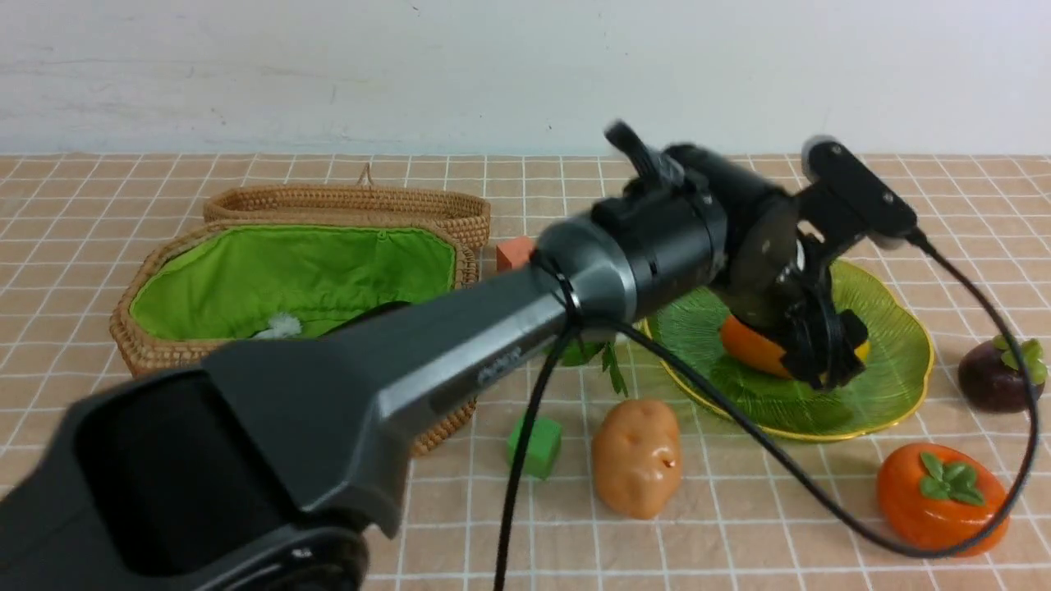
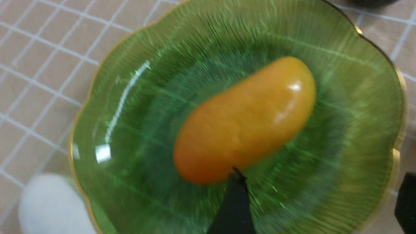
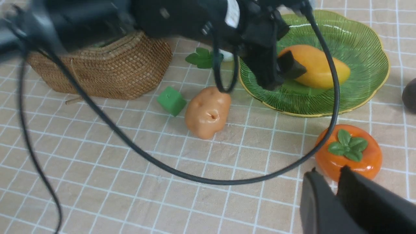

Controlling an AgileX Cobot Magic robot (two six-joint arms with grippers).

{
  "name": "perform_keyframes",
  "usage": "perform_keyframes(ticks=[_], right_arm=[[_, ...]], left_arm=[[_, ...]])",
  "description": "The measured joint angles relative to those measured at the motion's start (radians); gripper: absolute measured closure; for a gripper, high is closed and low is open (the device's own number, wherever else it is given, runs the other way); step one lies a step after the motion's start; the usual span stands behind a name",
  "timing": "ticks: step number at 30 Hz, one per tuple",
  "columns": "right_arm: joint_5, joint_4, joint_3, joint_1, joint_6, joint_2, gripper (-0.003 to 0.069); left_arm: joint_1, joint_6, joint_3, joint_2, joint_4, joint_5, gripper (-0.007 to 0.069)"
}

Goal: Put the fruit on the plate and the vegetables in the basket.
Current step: Grab a potato with your left arm and place it in the basket on the left

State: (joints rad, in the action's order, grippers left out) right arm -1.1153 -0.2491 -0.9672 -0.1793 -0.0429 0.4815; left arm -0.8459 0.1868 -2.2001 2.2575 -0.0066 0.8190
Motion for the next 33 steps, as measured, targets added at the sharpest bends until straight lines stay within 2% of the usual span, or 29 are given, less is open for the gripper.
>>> perform_keyframes(ticks=[2,3,4,5,6,7,8,9,12,16,17,20,21,22,23,24,26,29,33], right_arm=[[-0.003,0.001,0.0,0.0,-0.001,0.0,0.0552],[-0.008,0.001,0.0,0.0,-0.002,0.0,0.0552],[-0.022,0.001,0.0,0.0,-0.003,0.0,0.0552],[-0.03,0.001,0.0,0.0,-0.003,0.0,0.0552],[-0.031,0.001,0.0,0.0,-0.003,0.0,0.0552],[-0.038,0.001,0.0,0.0,-0.003,0.0,0.0552],[-0.039,0.001,0.0,0.0,-0.004,0.0,0.0552],[-0.046,0.0,0.0,0.0,-0.004,0.0,0.0552],[-0.058,0.0,0.0,0.0,-0.012,0.0,0.0552],[-0.059,-0.001,0.0,0.0,-0.034,0.0,0.0551],[-0.059,-0.003,0.0,0.0,-0.045,0.0,0.055],[-0.059,-0.003,0.0,0.0,-0.054,0.0,0.055],[-0.059,-0.003,0.0,0.0,-0.056,0.0,0.055],[-0.059,-0.003,0.0,0.0,-0.056,0.0,0.055],[-0.059,-0.003,0.0,0.0,-0.056,0.0,0.055],[-0.059,-0.004,0.0,0.0,-0.056,0.0,0.055],[-0.059,-0.004,0.0,0.0,-0.059,0.0,0.055],[-0.059,-0.005,0.0,0.0,-0.062,0.0,0.055],[-0.059,-0.006,0.0,0.0,-0.063,0.0,0.055]], left_arm=[[0.0,-0.055,-0.001,-0.048,-0.013,0.085,0.0123],[0.0,-0.109,-0.002,-0.086,-0.018,0.17,0.0185],[0.0,-0.187,-0.002,-0.15,-0.019,0.319,0.0316],[0.0,-0.215,-0.002,-0.174,-0.018,0.361,0.0393],[0.0,-0.227,-0.001,-0.185,-0.017,0.377,0.0408],[0.0,-0.279,0.016,-0.227,-0.017,0.407,0.0536],[0.0,-0.285,0.019,-0.232,-0.017,0.411,0.0536],[0.0,-0.318,0.061,-0.268,-0.017,0.415,0.0624],[0.0,-0.333,0.158,-0.296,-0.014,0.415,0.0636],[0.0,-0.339,0.255,-0.271,0.028,0.415,0.0559],[0.0,-0.344,0.279,-0.237,0.068,0.408,0.0466],[0.0,-0.368,0.288,-0.184,0.121,0.34,0.0286],[0.0,-0.37,0.288,-0.18,0.124,0.34,0.0274],[0.0,-0.393,0.288,-0.146,0.151,0.287,0.0172],[0.0,-0.399,0.288,-0.142,0.153,0.281,0.0147],[0.0,-0.418,0.288,-0.116,0.166,0.243,0.0069],[0.0,-0.432,0.288,-0.078,0.183,0.199,-0.0003],[0.0,-0.441,0.288,-0.027,0.217,0.17,-0.0034],[-0.001,-0.445,0.285,0.004,0.242,0.174,0.0013]])
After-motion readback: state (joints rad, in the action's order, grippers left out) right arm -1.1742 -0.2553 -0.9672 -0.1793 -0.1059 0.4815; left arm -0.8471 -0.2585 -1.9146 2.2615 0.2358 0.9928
